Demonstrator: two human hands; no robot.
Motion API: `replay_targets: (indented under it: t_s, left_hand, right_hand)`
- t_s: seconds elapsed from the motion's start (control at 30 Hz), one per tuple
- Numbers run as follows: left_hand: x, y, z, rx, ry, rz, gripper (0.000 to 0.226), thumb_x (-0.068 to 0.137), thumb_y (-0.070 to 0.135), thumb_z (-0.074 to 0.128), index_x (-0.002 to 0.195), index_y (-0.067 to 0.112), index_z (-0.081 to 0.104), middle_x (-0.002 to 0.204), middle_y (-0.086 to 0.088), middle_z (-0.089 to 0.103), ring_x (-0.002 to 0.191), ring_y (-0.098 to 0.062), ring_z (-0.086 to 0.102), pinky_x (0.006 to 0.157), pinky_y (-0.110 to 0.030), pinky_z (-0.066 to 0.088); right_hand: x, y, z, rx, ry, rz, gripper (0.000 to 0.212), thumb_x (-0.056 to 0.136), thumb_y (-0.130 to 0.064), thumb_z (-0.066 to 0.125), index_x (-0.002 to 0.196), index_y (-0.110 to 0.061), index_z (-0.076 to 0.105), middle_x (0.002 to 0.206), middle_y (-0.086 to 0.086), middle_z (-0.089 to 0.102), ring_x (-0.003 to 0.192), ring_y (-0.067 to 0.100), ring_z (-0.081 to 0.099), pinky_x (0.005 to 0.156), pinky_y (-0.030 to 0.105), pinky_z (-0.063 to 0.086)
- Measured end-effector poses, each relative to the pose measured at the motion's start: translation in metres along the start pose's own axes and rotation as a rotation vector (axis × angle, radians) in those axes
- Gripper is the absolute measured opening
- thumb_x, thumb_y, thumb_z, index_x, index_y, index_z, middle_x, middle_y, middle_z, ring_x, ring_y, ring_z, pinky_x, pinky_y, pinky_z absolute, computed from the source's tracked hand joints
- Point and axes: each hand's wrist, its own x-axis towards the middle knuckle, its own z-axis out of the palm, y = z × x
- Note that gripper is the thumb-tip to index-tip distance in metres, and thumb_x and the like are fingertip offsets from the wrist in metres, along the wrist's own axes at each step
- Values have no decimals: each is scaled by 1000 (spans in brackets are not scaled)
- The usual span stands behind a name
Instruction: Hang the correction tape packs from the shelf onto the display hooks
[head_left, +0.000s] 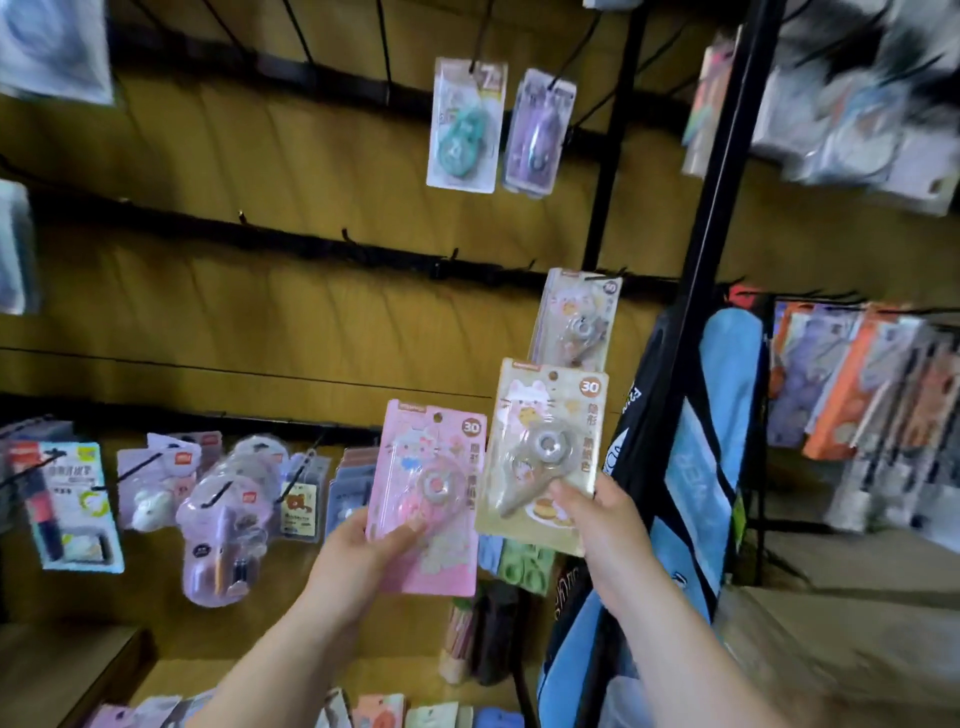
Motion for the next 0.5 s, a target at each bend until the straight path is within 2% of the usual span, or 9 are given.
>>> replay_targets:
  t_s: [0.03,0.1,0.17,0.23,0.27,0.33,0.4,0.5]
  left_hand:
    - [2,7,4,19,-6,18,15,82,13,65,96,14,61,97,-17,71,91,-34,67,89,-49,51]
    - [8,19,11,40,-28,57,16,79,16,69,93,17,62,94,-14,71,89,-33,68,86,-47,53]
    - [16,26,18,47,-33,76,9,83,13,64,88,19,60,87,-7,71,79,-26,68,69,-35,56]
    - [24,33,24,64,-37,90,8,85,14,60,85,22,58,82,-3,69,72,-19,67,49,-20,52]
    - [28,37,25,71,-48,97,8,86,14,59,85,22,57,83,-3,69,71,-19,66,45,-17,50]
    - [36,43,28,78,-67,113,8,85,13,59,89,20,57,86,-6,69,72,-21,67,42,-17,49]
    - [45,48,28,65,-73,123,9,85,10,59,90,18,59,88,-6,70,71,-20,67,42,-17,50]
    - [58,53,30,82,-84,137,10,84,13,61,93,17,62,88,-3,72,66,-12,70,47,-16,52]
  right_hand:
    - [5,-8,-6,-15,19,-14,11,91,-7,51,91,-17,57,82,-5,59,76,10,55,65,18,41]
    - [18,-24,-15,-30,77,-51,14,91,-10,53,82,-20,58,84,-1,59,85,17,54,73,27,41]
    - [32,-41,-24,-27,128,-95,18,90,-10,53,81,-24,57,85,-5,60,85,14,53,76,27,40]
    - [44,-58,-32,-34,155,-139,13,91,-10,52,92,-21,58,89,-8,59,83,10,53,74,24,40]
    - [50,-66,-36,-43,163,-159,14,92,-10,51,98,-21,57,89,-8,59,81,8,53,71,23,41]
    - [61,-78,-44,-59,167,-189,15,93,-12,49,103,-21,56,84,-11,58,77,2,52,67,22,41]
    - [70,-87,-48,-80,168,-215,13,93,-13,48,98,-23,55,83,-12,56,76,1,51,65,20,41]
    - [83,-93,-51,-107,184,-234,17,93,-13,48,87,-28,56,82,-11,57,77,6,53,76,27,43]
